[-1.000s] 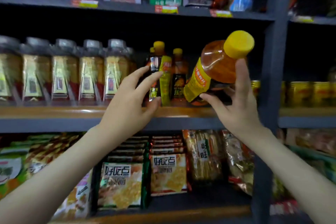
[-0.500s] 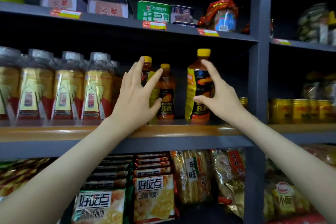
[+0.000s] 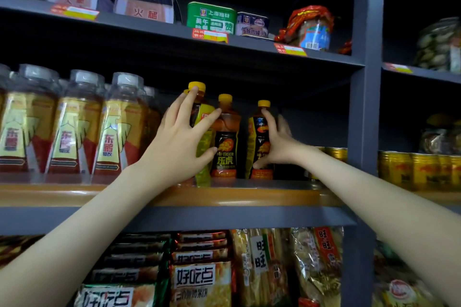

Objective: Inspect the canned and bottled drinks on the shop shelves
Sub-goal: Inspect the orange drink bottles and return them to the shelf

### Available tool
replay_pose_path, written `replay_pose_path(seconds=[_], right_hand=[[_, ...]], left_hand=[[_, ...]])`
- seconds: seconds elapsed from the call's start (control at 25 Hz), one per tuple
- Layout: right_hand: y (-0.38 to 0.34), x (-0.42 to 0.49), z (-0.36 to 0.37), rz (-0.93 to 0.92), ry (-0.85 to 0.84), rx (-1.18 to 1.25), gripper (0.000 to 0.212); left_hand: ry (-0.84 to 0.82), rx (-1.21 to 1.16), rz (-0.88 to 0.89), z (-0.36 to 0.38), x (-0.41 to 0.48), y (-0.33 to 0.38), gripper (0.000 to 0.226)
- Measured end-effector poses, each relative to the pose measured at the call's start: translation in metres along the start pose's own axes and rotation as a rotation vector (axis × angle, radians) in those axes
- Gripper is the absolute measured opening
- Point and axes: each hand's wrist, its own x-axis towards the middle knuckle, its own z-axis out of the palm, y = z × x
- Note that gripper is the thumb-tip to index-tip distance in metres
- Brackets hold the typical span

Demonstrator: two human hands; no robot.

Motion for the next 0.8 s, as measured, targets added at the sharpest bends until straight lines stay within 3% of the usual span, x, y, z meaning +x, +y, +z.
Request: replay_pose_path(seconds=[0.08,0.24,0.44,0.8], right_hand=[[0.000,0.002,0.000,-0.085,0.056,-0.220,0.138],[-0.004,0.012,0.005,-0.298,0.041,-0.450,0.121],[0.001,0.037,0.006,-0.222,-0.070,-0.649,0.124],[0.015,0.076,0.022,-0.079,-0.164,-0.830,0.108]], left_hand=[[0.004,0.009,-0.004,0.002,0.000,0.001,0.069],[0.022,0.028,0.001,0.005,-0.002,0.000,0.068],[0.043,0.037,0.021,0.006,-0.002,-0.002,0.066],[0.078,0.103,0.033,0.009,-0.004,-0.005,0.067]])
